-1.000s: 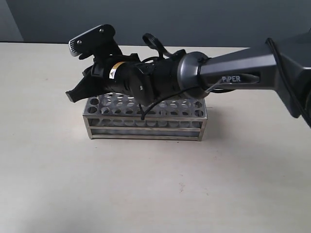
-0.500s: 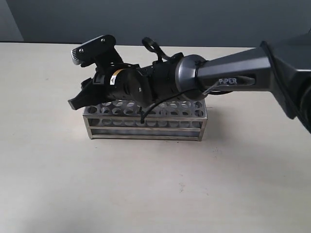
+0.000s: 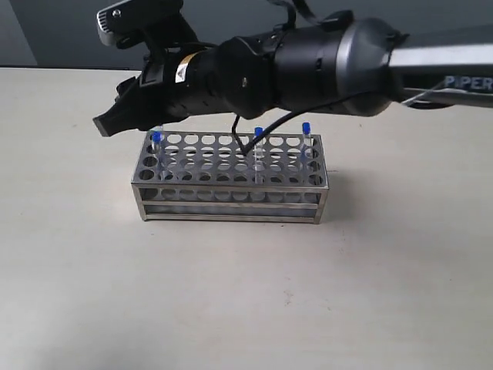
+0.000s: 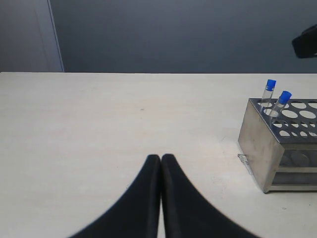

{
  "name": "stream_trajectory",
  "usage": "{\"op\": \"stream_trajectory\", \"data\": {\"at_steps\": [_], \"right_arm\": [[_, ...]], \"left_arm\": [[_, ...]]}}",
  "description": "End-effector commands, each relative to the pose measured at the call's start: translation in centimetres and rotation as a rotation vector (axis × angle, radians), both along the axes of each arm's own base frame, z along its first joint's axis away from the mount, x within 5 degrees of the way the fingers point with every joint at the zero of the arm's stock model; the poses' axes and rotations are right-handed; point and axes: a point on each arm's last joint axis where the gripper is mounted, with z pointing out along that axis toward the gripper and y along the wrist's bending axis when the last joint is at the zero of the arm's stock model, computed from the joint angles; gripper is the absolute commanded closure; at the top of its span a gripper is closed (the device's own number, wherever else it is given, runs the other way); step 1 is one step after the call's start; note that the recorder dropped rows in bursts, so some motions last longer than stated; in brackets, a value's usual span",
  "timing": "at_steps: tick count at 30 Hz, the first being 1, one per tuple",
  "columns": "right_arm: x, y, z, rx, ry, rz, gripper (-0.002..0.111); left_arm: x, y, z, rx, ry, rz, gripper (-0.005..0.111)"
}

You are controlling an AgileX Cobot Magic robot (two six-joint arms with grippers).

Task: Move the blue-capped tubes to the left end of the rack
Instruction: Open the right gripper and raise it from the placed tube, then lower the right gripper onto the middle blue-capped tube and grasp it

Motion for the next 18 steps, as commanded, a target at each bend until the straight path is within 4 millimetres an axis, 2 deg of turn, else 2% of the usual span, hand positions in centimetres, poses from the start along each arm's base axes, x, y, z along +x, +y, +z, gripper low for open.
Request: {"op": "stream_trajectory", "data": {"at_steps": [1,3,6,10,12,15,18], "right_arm": [[-0.8,-1.9,1.8,-0.044,-0.019,0.021,0.067],[-1.0,-3.2,2.0,-0.066,-0.014,0.012,0.073],[-0.9,-6.2,1.5,-0.096,0.029,-0.039,0.083],[-0.7,-10.8,0.4,-0.150,0.131,-0.141,0.084],[-0.8,-12.4,-0.3,-0.178,0.169,-0.172,0.084],[-1.3,-14.0,-1.6,-0.225,0.200,-0.188,0.078],[-1.6,-14.5,-2.9,-0.265,0.176,-0.174,0.063]], "left_arm": [[0.0,-0.1,0.2,-0.001,-0.012,-0.009,0.106],[0.0,-0.1,0.2,-0.001,-0.012,-0.009,0.106],[0.0,-0.1,0.2,-0.001,-0.012,-0.009,0.106],[0.0,-0.1,0.2,-0.001,-0.012,-0.009,0.106],[0.0,-0.1,0.2,-0.003,-0.012,-0.009,0.106],[0.0,-0.1,0.2,-0.003,-0.012,-0.009,0.106],[0.0,-0.1,0.2,-0.003,-0.012,-0.009,0.106]]}}
